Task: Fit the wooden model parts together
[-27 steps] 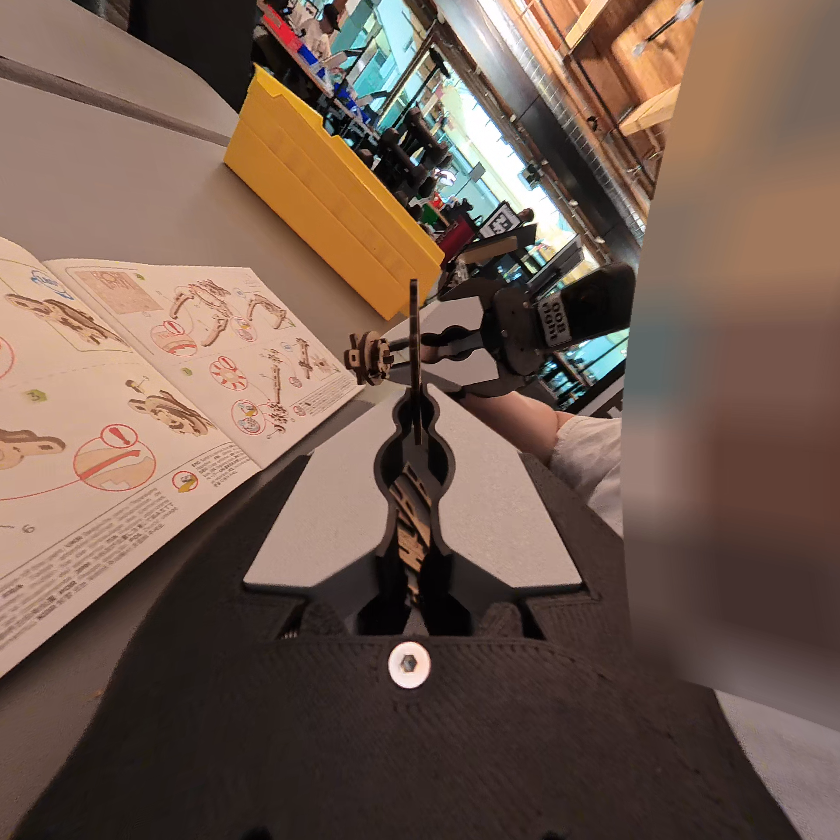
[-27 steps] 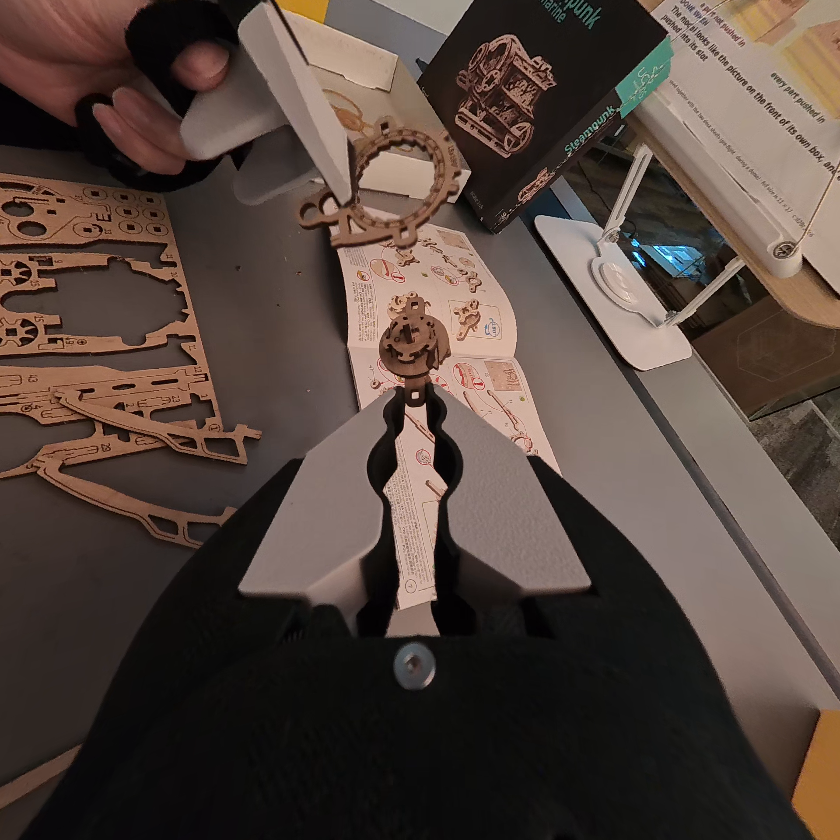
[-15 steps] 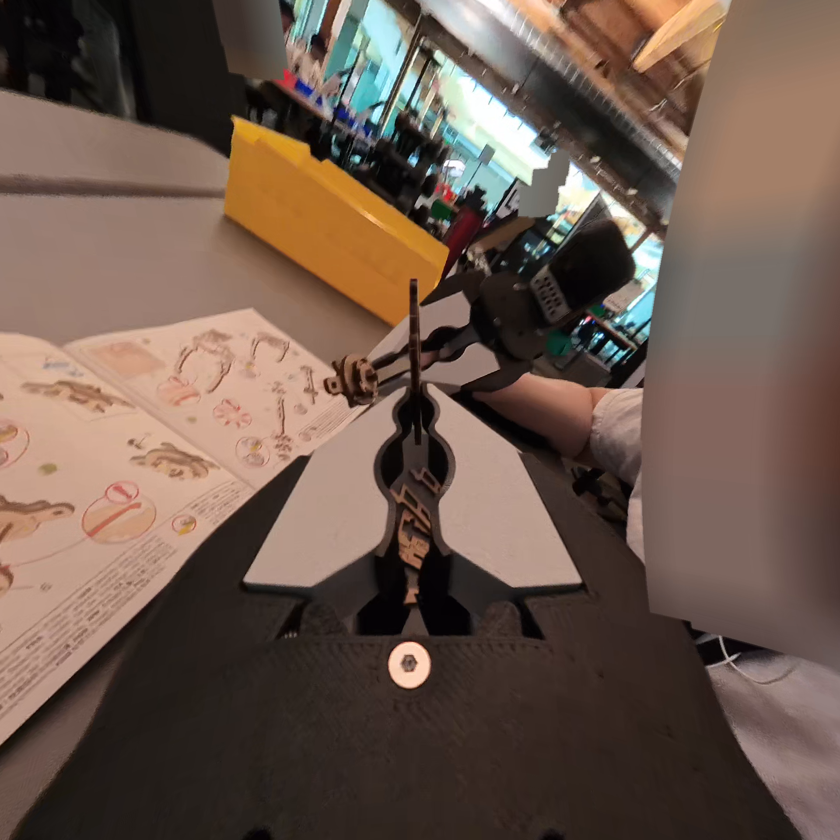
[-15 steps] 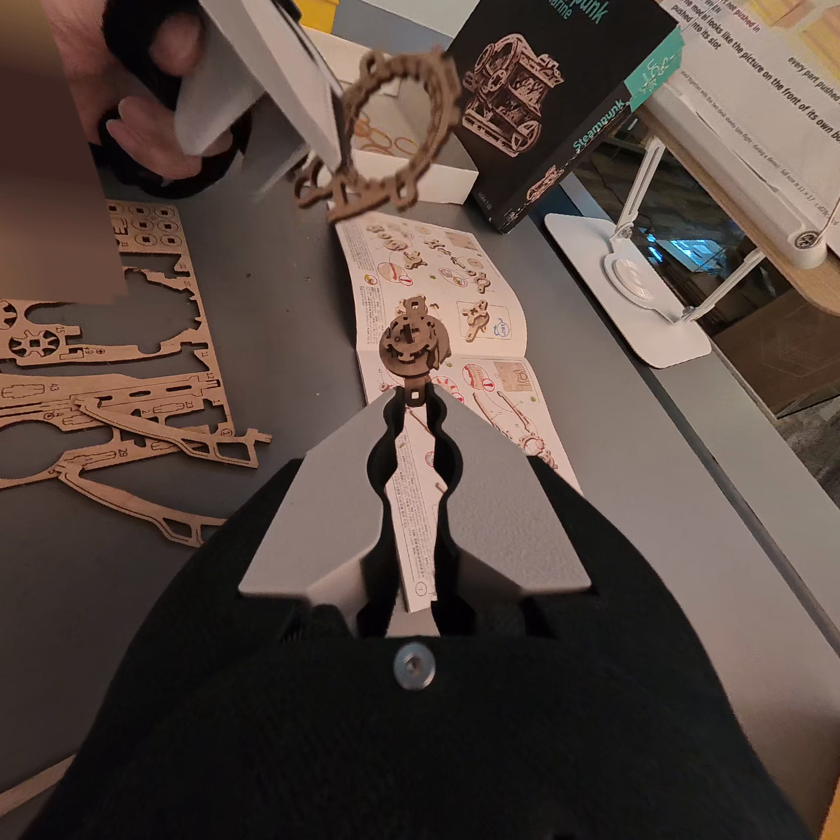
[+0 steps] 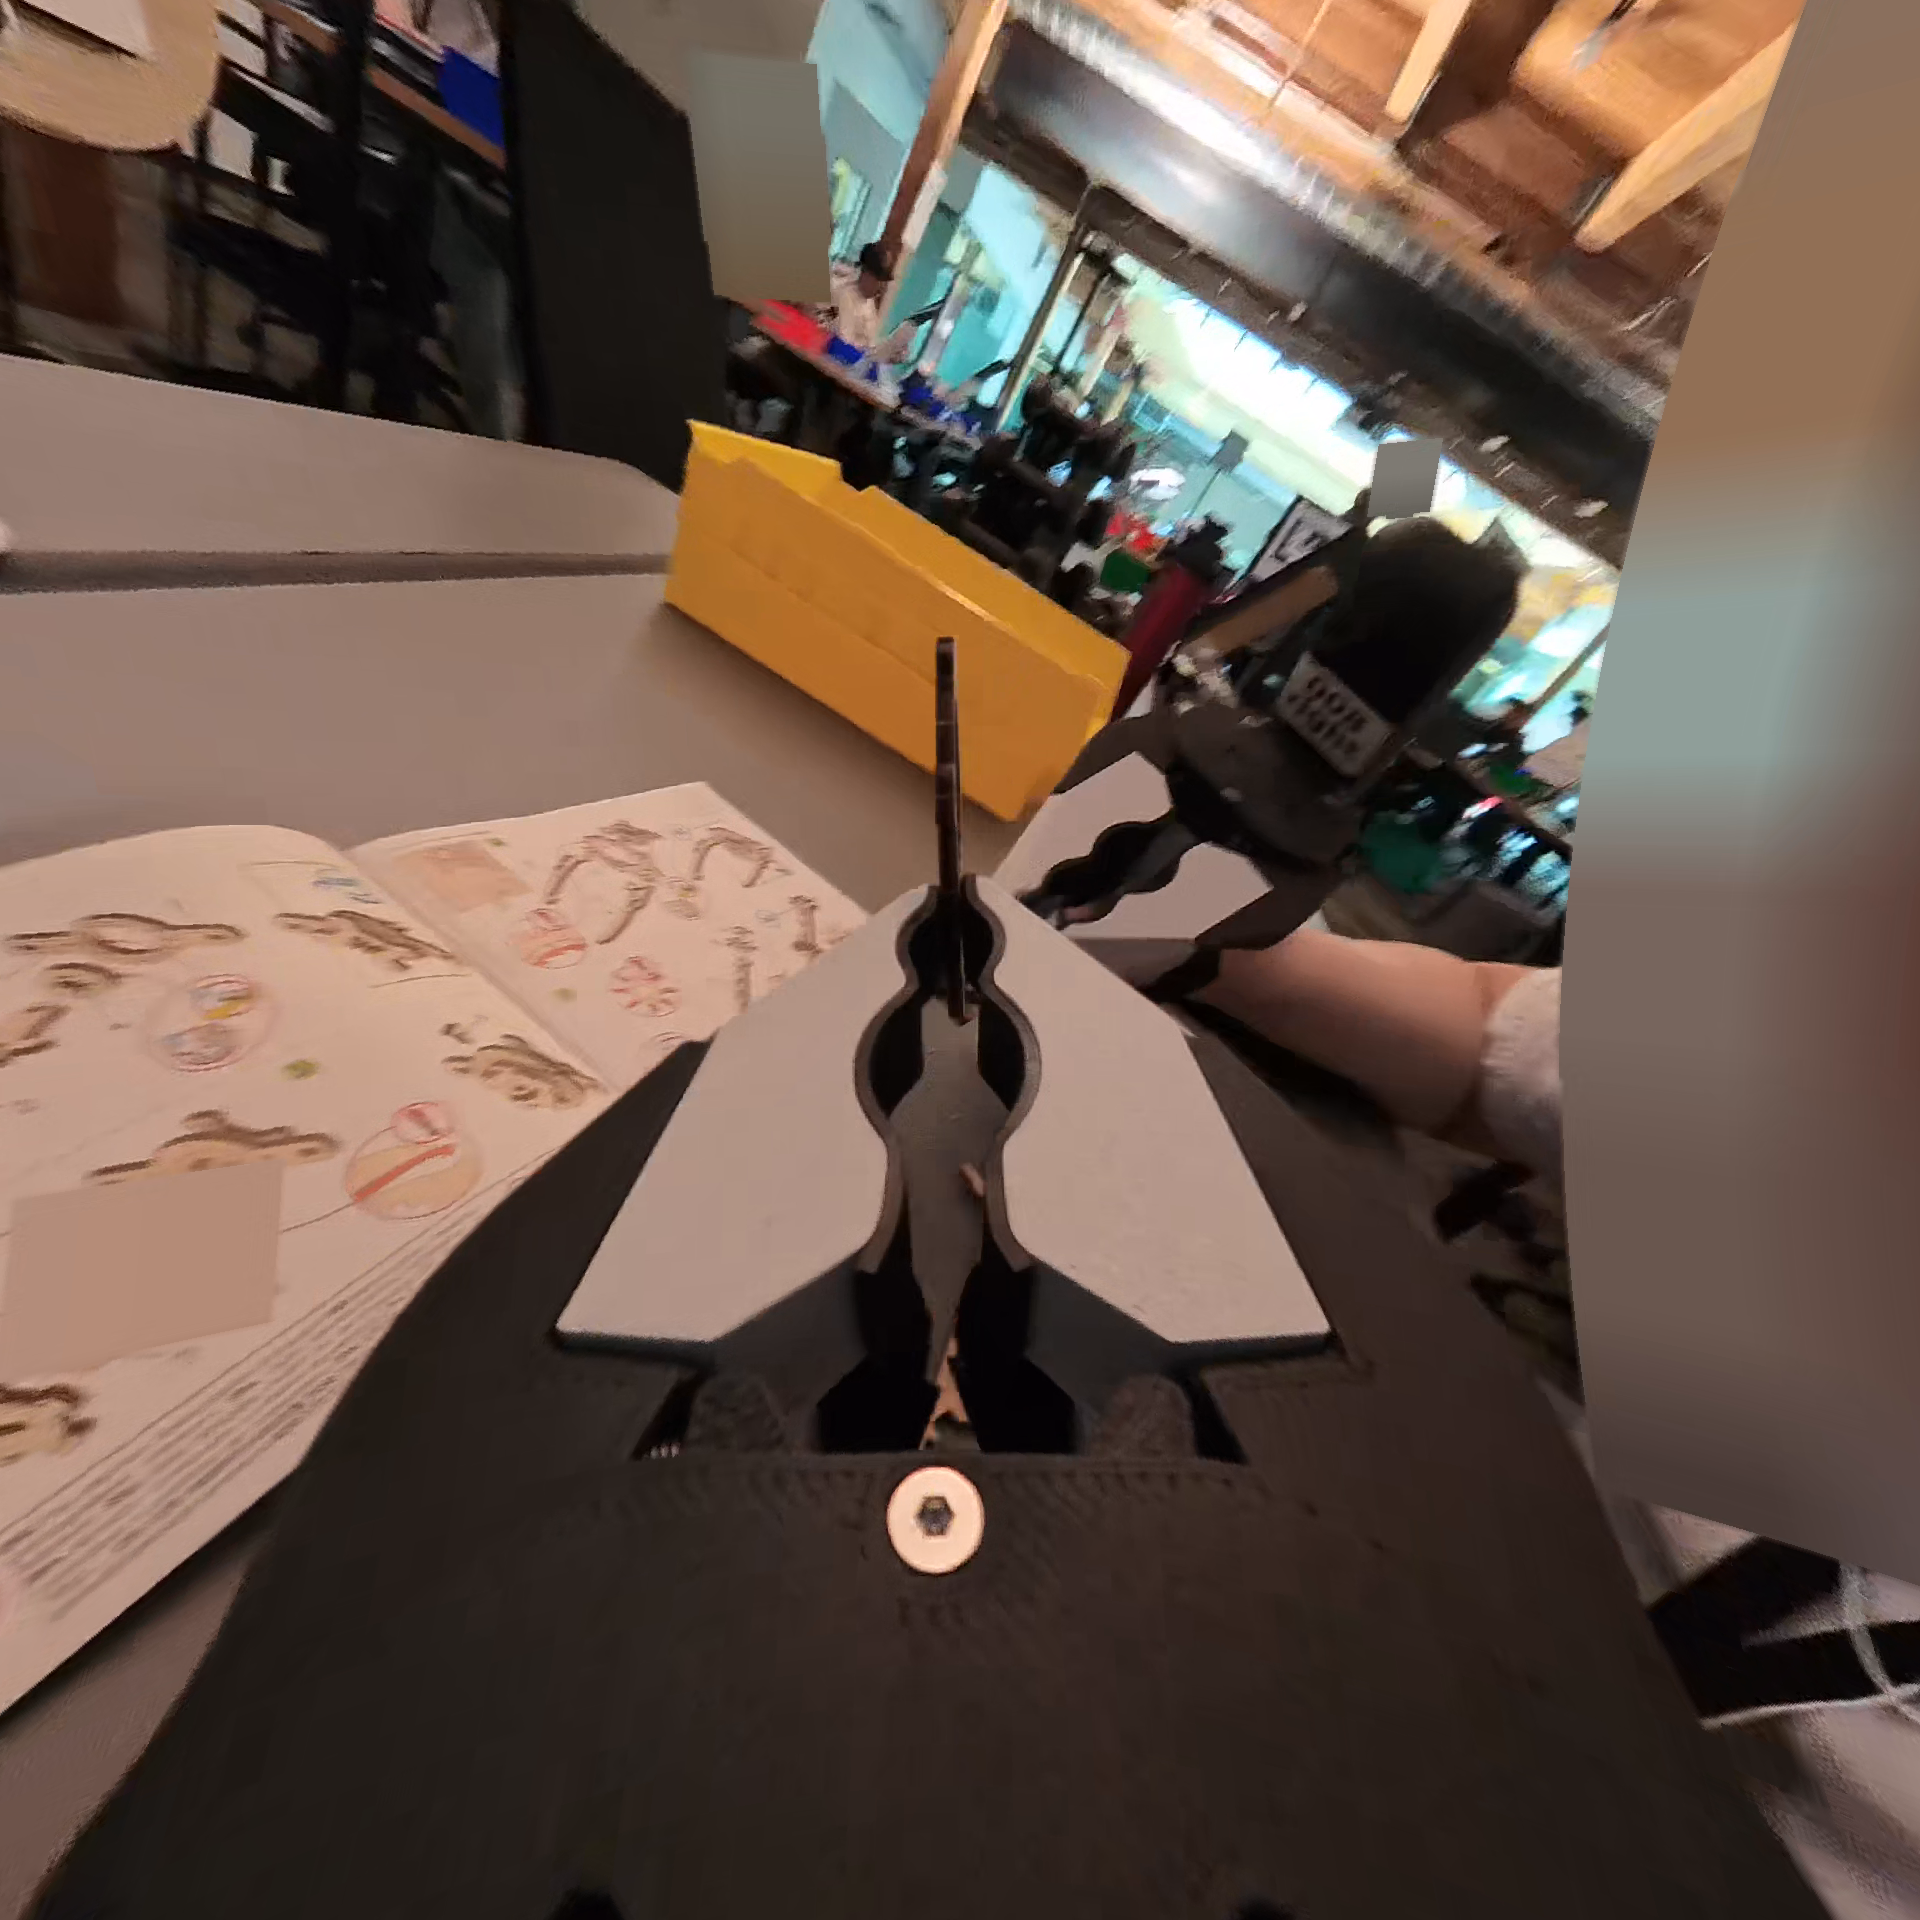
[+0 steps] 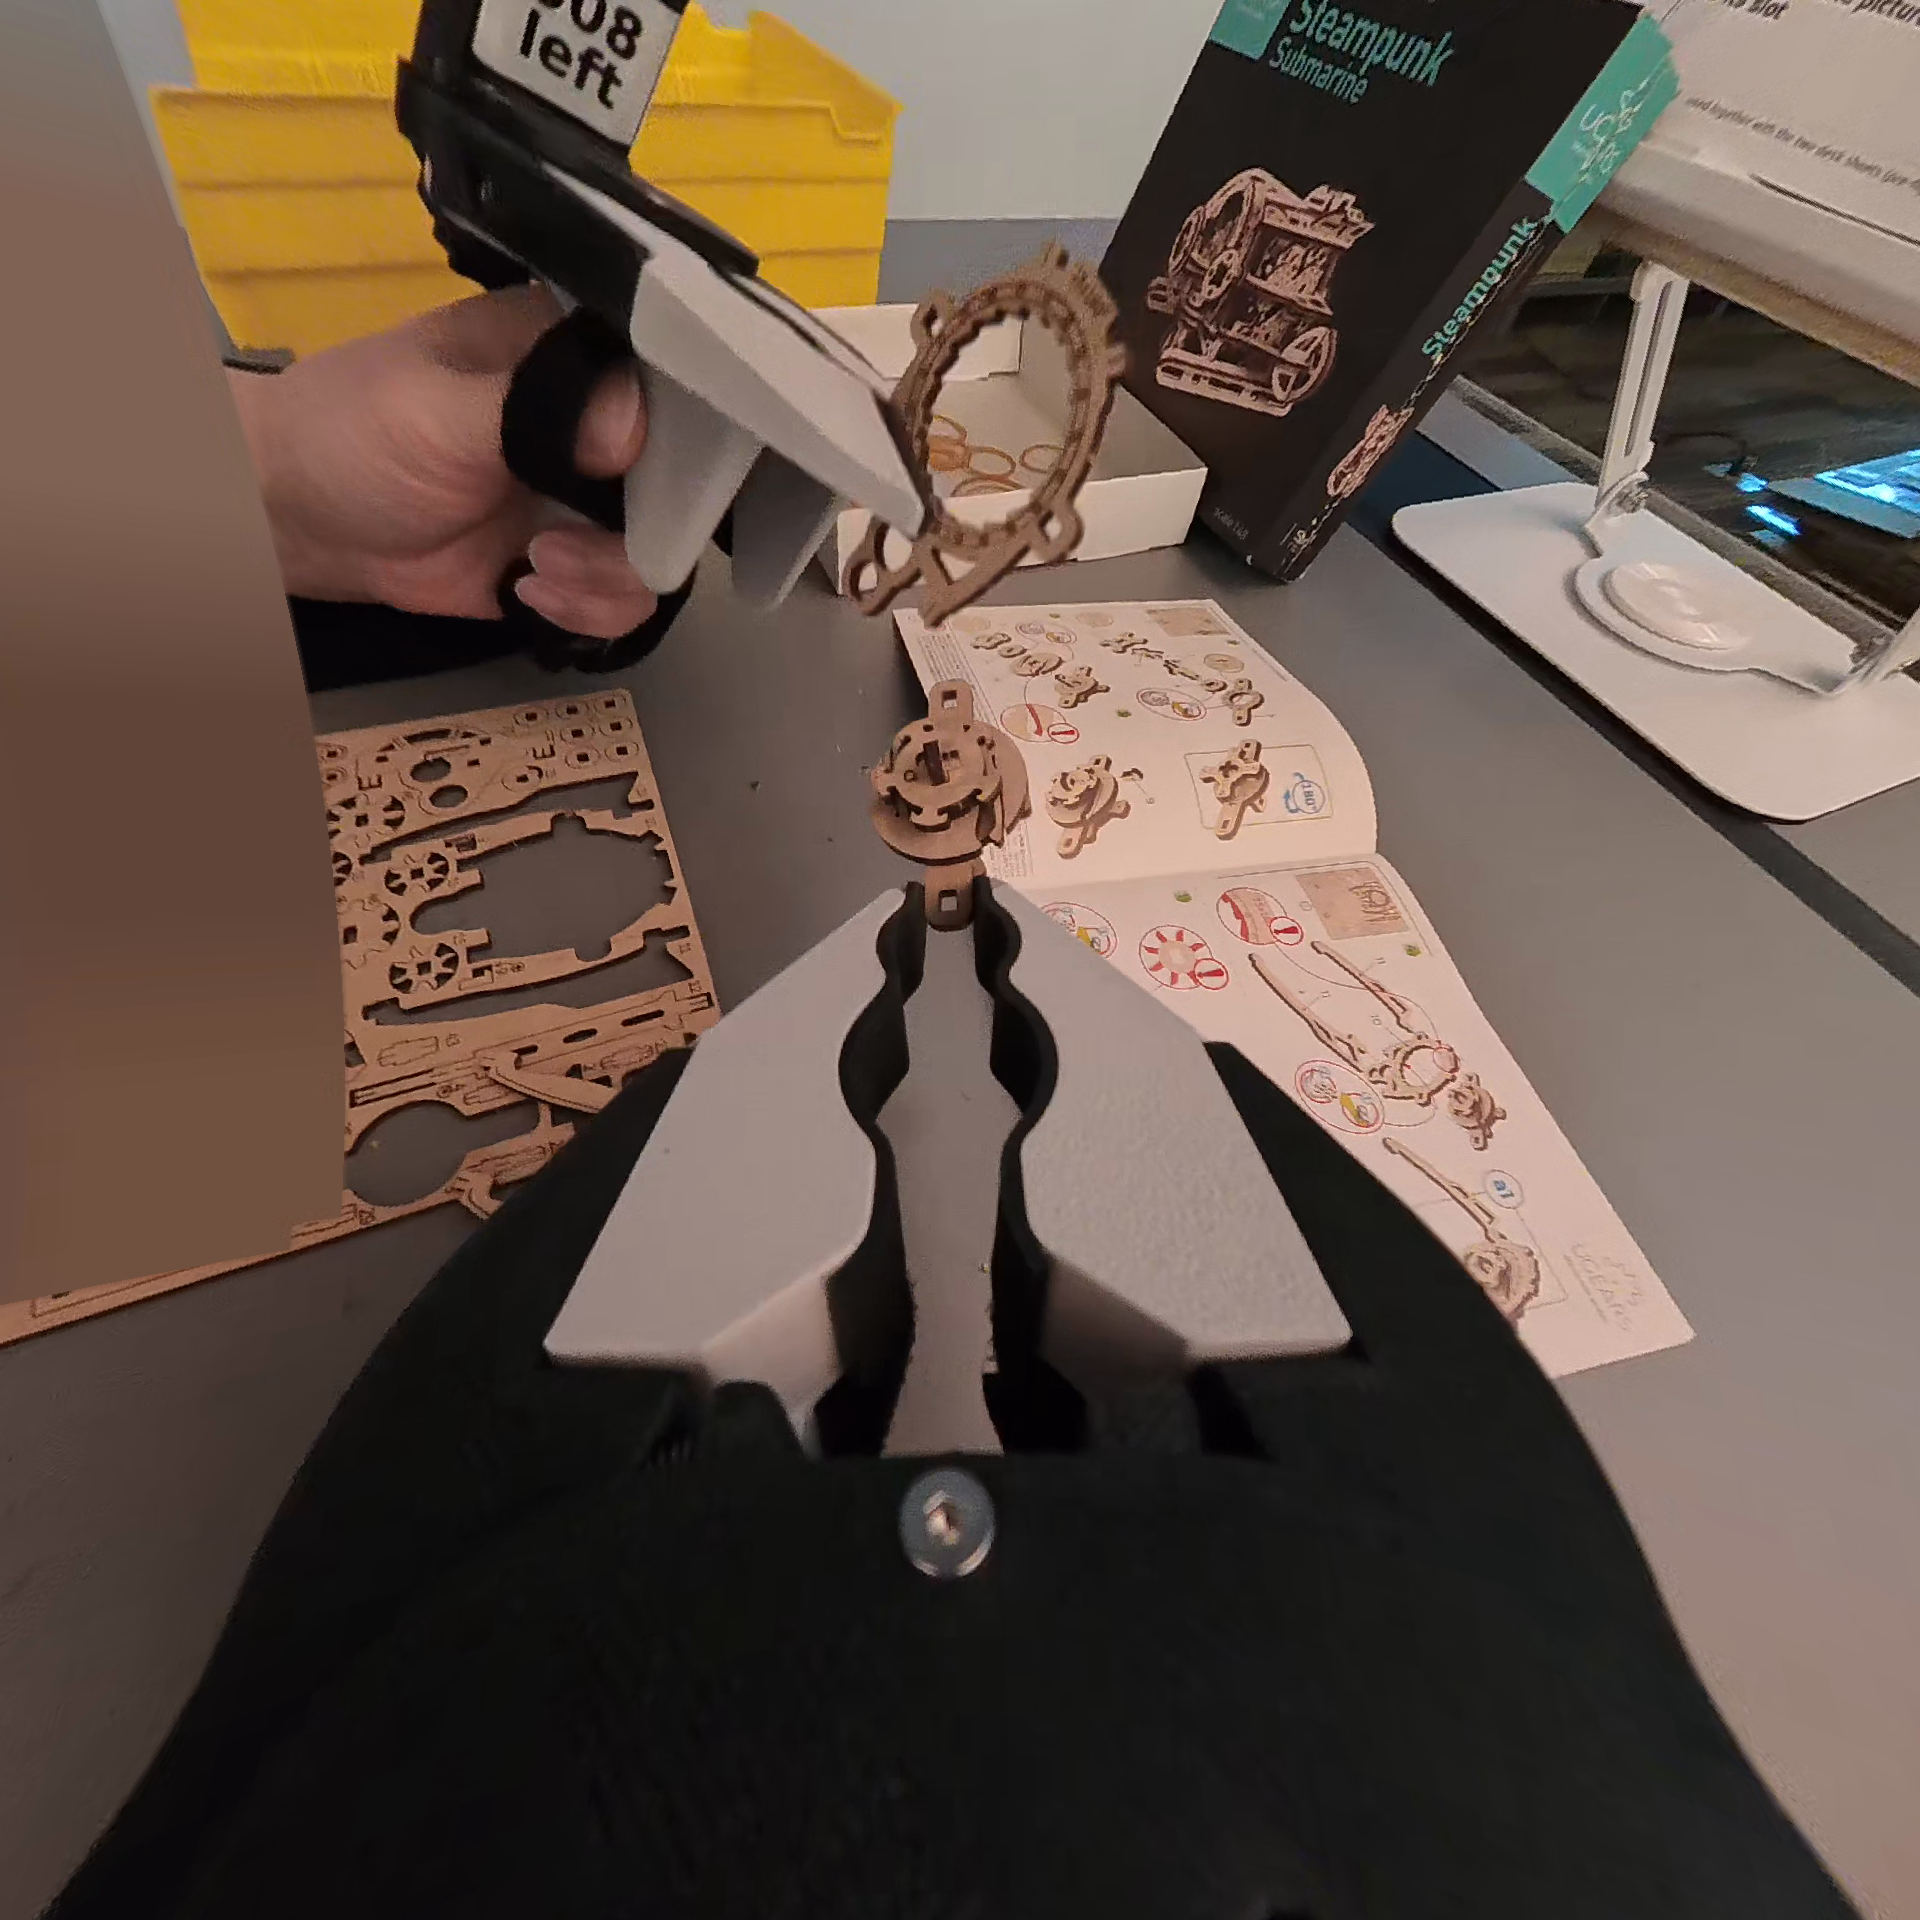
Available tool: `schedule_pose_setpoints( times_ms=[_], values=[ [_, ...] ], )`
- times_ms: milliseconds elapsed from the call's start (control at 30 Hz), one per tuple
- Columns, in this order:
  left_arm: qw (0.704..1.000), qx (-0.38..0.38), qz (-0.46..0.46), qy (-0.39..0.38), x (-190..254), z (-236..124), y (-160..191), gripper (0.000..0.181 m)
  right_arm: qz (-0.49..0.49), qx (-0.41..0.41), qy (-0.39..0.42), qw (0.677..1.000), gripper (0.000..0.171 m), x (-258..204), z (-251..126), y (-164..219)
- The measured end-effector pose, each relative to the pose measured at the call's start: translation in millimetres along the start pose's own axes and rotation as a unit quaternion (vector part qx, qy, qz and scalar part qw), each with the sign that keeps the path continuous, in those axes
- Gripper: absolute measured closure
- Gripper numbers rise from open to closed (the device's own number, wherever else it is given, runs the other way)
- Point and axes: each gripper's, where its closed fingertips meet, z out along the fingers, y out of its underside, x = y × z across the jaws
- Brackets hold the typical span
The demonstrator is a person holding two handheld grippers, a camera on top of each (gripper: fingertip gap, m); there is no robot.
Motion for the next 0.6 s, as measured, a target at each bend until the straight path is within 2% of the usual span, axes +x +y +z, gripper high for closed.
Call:
schedule_pose_setpoints(
  times_ms=[167,600],
  values=[
    [0.999,-0.022,0.040,-0.028,1.9,7.3,8.7,0.181,0.034,0.014,-0.017,0.999,0.163,-1.4,-1.1,-3.6],
    [1.000,-0.011,0.023,-0.011,11.1,12.1,9.3,0.181,0.051,0.016,-0.023,0.998,0.163,-0.8,-0.4,-3.2]
  ],
)
